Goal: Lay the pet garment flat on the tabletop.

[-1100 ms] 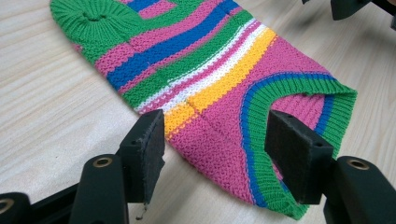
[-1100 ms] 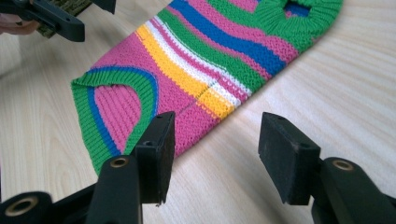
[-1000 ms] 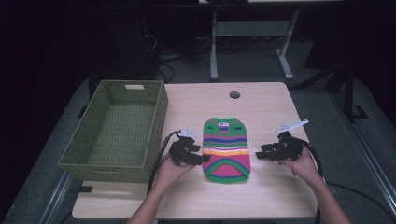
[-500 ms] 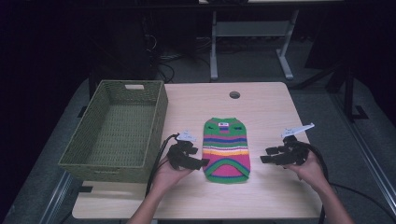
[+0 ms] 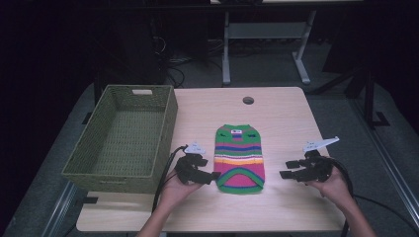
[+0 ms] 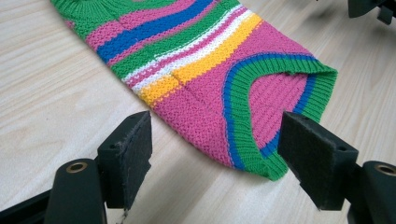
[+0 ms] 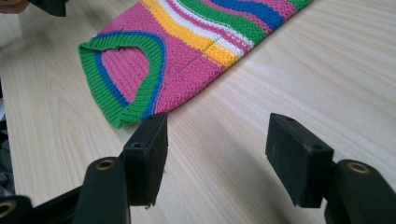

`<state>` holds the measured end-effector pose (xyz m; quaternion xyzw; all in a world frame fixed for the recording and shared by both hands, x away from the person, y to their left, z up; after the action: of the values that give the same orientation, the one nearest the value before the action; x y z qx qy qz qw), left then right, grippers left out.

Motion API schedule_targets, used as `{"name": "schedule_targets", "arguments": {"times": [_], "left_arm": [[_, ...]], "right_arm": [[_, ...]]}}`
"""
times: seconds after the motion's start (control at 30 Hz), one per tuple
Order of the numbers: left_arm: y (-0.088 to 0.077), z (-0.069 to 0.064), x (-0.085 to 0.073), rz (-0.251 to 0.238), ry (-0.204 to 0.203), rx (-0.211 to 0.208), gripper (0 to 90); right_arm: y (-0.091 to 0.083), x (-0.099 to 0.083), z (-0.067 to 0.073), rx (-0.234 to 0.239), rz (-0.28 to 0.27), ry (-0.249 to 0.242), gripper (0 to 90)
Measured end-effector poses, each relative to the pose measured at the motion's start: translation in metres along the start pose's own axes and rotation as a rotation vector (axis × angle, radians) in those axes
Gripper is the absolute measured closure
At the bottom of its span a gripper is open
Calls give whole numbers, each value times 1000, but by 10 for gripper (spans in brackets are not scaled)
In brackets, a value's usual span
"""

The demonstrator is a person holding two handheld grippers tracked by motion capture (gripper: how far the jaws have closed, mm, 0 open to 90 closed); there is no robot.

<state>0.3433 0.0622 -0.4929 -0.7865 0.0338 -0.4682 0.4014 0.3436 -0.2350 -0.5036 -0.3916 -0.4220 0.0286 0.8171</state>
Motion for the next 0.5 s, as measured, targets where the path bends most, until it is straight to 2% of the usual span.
{"name": "schedule_targets", "arguments": {"times": [0.07, 0.43, 0.5], "left_arm": [[-1, -1, -3, 12, 8, 1, 257], [-7, -5, -14, 7, 5, 1, 256], [-8, -6, -18, -1, -7, -6, 256]], "right_arm": [[-3, -4, -1, -8, 5, 3, 380], [-15, -16, 0, -15, -22, 12, 375], [-19, -21, 1, -14, -44, 12, 375]]}}
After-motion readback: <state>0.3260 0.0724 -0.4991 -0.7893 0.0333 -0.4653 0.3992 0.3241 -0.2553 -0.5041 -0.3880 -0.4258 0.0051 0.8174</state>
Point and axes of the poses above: each handheld gripper's, and its own axes: y roughly forward along the jaws, x roughly out of its top, z roughly to its left, the point moved 8 cm from there along y, roughly forward along the jaws, and after that the axes turned 1 degree about -z, right-handed, at the moved point
